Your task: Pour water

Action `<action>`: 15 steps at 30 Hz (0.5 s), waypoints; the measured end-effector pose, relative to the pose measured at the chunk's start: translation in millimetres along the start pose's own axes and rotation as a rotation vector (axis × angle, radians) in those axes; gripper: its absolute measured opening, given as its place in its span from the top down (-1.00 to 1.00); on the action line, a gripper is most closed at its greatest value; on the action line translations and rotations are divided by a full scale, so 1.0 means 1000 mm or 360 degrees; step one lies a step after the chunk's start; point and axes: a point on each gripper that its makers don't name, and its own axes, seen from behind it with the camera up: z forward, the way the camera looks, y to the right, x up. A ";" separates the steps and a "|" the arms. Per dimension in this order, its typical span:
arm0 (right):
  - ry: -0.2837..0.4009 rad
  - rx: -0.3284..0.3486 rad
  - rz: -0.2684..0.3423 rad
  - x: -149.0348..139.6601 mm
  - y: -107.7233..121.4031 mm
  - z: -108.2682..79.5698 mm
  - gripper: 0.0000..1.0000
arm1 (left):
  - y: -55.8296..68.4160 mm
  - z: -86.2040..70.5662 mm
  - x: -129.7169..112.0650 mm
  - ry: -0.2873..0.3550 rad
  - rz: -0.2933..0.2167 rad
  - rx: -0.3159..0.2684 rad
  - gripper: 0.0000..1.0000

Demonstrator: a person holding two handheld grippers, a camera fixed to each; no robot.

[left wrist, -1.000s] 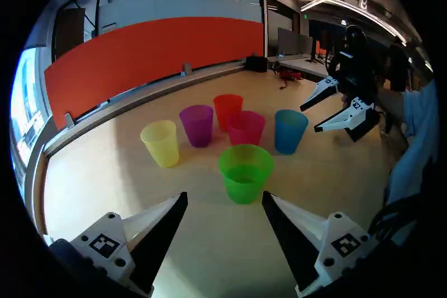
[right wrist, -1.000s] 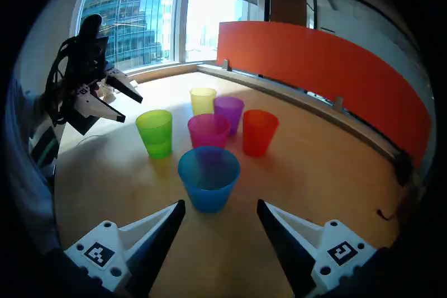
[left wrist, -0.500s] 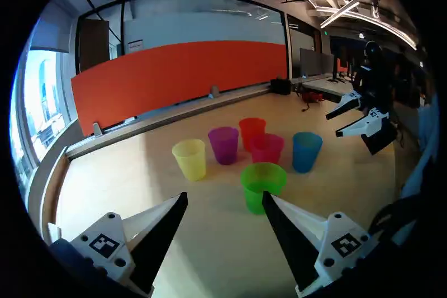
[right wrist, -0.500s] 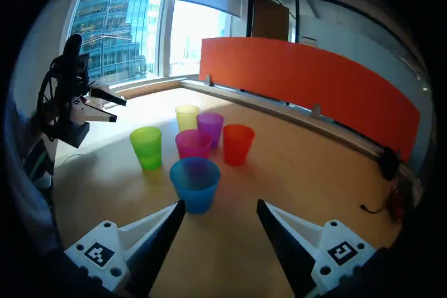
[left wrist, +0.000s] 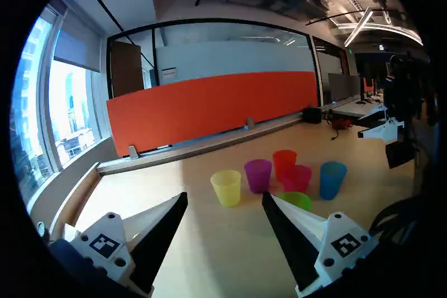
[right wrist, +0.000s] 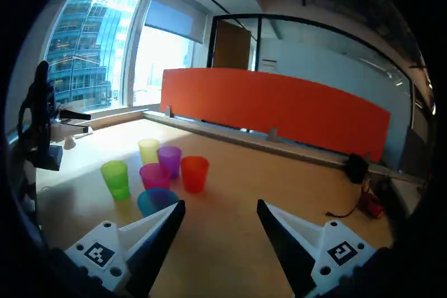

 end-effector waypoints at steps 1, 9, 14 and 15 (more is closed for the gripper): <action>0.0021 -0.0029 0.0000 0.004 0.004 -0.001 -0.98 | -0.002 0.000 0.002 0.0012 -0.0005 0.0014 -0.98; 0.0173 -0.0190 0.0035 0.032 0.027 -0.009 -0.99 | -0.016 -0.005 0.016 0.0092 -0.0026 0.0129 -0.98; 0.0260 -0.0290 0.0058 0.044 0.043 -0.014 -0.99 | -0.025 -0.009 0.027 0.0155 -0.0052 0.0198 -0.98; 0.0272 -0.0308 0.0061 0.045 0.045 -0.015 -0.99 | -0.027 -0.009 0.028 0.0164 -0.0057 0.0210 -0.98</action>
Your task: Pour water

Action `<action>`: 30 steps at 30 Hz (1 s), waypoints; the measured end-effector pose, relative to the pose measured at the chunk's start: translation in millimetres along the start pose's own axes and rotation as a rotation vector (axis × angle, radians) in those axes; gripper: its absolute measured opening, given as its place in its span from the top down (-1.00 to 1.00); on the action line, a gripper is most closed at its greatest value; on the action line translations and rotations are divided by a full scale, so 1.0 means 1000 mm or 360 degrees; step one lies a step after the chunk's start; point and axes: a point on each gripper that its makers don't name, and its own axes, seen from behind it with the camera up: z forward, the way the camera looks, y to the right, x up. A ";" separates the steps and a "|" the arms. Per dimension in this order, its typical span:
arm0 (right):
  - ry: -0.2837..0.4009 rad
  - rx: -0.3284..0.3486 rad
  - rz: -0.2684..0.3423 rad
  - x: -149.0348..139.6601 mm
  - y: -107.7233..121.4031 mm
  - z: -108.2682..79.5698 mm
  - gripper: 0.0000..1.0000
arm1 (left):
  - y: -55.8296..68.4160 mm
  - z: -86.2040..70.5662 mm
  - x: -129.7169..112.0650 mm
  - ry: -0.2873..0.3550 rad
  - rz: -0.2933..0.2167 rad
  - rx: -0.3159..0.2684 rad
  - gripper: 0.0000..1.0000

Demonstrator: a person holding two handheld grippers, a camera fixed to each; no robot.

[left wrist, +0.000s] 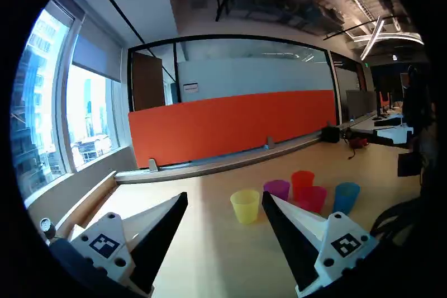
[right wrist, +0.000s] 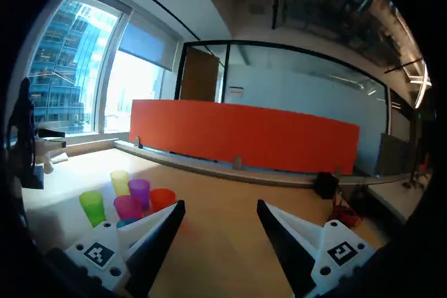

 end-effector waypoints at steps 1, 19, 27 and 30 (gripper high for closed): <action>0.0010 -0.0018 0.0003 0.002 0.002 -0.001 -0.99 | -0.002 0.000 0.002 0.0010 -0.0003 0.0017 -0.98; 0.0163 -0.0279 0.0096 0.024 0.034 -0.012 -0.99 | -0.010 0.003 0.019 0.0125 -0.0087 0.0175 -0.98; 0.0174 -0.0319 0.0128 0.021 0.036 -0.013 -0.99 | -0.011 0.006 0.012 0.0137 -0.0056 0.0219 -0.98; 0.0171 -0.0318 0.0131 0.020 0.034 -0.012 -0.99 | -0.010 0.007 0.007 0.0139 -0.0042 0.0231 -0.98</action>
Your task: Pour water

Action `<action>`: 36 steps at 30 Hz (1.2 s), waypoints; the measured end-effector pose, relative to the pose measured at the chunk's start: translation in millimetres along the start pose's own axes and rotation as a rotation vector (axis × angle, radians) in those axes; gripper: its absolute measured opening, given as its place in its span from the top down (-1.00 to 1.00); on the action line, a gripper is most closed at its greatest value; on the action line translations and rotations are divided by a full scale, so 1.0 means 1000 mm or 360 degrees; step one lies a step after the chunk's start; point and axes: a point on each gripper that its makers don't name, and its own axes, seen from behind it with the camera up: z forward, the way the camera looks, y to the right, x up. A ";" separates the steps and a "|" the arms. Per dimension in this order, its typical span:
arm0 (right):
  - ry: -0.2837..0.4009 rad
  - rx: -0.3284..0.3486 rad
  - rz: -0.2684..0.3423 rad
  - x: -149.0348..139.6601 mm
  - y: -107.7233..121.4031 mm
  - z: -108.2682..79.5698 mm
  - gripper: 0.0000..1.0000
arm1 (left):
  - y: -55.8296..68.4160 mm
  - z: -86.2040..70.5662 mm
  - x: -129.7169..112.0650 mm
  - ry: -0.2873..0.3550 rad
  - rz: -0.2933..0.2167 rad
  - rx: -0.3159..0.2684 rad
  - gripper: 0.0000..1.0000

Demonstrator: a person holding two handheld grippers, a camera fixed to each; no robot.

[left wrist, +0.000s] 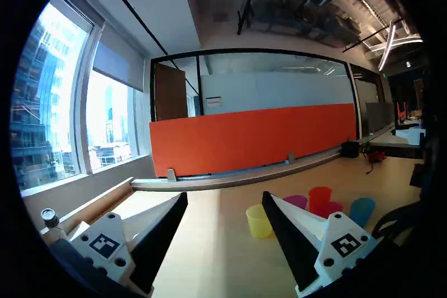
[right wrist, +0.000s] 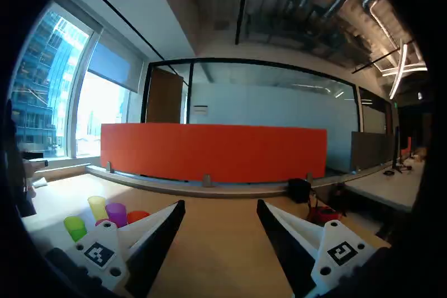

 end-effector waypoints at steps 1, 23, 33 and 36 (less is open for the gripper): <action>0.0000 -0.0002 -0.0002 0.000 0.000 0.000 -0.99 | 0.000 0.000 -0.001 0.0001 0.0008 0.0006 -0.98; 0.0005 0.0016 -0.0001 0.007 -0.018 -0.007 -0.99 | 0.005 0.001 -0.030 0.0027 0.0054 0.0118 -0.98; -0.0002 0.0013 0.0007 0.008 -0.021 -0.009 -0.99 | 0.005 0.002 -0.048 0.0024 -0.0024 0.0122 -0.98; 0.0002 0.0011 0.0005 0.010 -0.021 -0.010 -0.99 | 0.002 0.002 -0.052 0.0031 -0.0052 0.0131 -0.99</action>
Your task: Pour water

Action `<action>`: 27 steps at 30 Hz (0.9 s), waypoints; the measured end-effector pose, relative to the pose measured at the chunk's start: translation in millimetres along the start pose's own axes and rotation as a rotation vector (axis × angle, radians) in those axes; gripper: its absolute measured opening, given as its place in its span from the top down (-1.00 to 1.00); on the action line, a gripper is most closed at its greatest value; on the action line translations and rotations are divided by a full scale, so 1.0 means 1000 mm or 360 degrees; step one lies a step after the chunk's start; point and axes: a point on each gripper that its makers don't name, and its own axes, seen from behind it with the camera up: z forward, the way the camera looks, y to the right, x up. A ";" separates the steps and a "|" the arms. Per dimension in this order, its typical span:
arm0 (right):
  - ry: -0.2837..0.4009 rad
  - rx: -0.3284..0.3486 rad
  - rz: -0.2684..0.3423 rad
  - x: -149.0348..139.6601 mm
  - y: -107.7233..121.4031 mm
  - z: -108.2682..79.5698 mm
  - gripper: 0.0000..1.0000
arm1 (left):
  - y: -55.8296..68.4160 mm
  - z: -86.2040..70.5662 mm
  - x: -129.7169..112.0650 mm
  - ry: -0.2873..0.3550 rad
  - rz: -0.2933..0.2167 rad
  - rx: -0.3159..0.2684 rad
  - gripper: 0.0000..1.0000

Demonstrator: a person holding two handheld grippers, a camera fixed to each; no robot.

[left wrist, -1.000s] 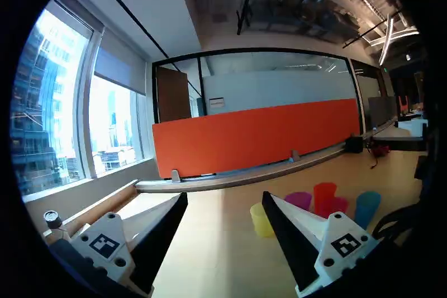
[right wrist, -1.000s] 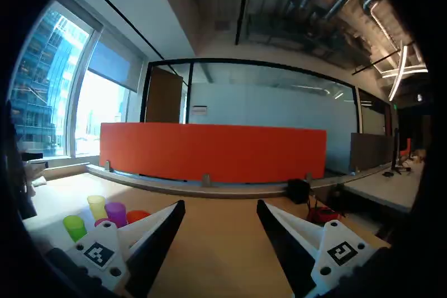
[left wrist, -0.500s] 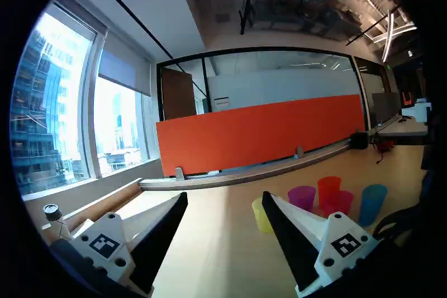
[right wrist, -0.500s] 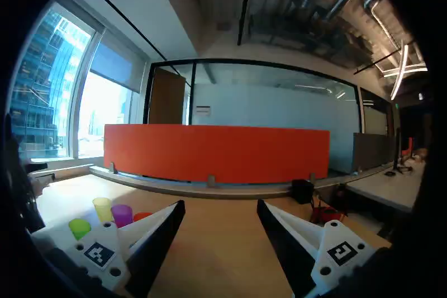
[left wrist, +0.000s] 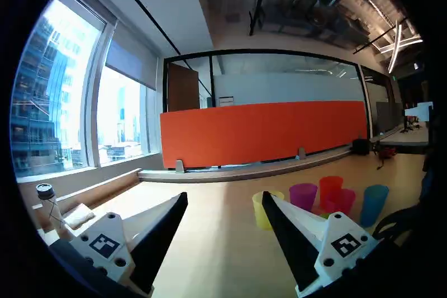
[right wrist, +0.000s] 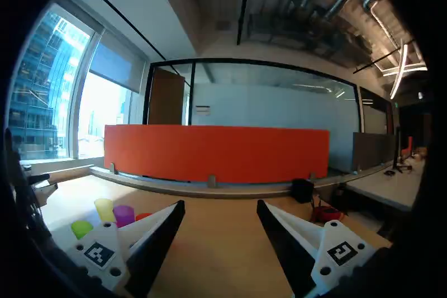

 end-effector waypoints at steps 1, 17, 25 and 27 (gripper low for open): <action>0.0000 -0.0001 -0.0001 0.000 0.000 0.000 -0.99 | -0.001 0.000 -0.001 0.0000 -0.0007 0.0001 -0.98; 0.0005 0.0004 0.0003 0.006 -0.001 -0.001 -0.99 | -0.009 0.005 -0.016 -0.0015 -0.0068 0.0011 -0.98; 0.0002 0.0010 -0.0001 0.005 -0.004 0.000 -0.99 | -0.004 0.007 -0.024 -0.0040 -0.0095 0.0000 -0.98; 0.0002 0.0009 0.0000 0.004 -0.004 0.000 -0.99 | -0.004 0.007 -0.025 -0.0044 -0.0102 -0.0003 -0.98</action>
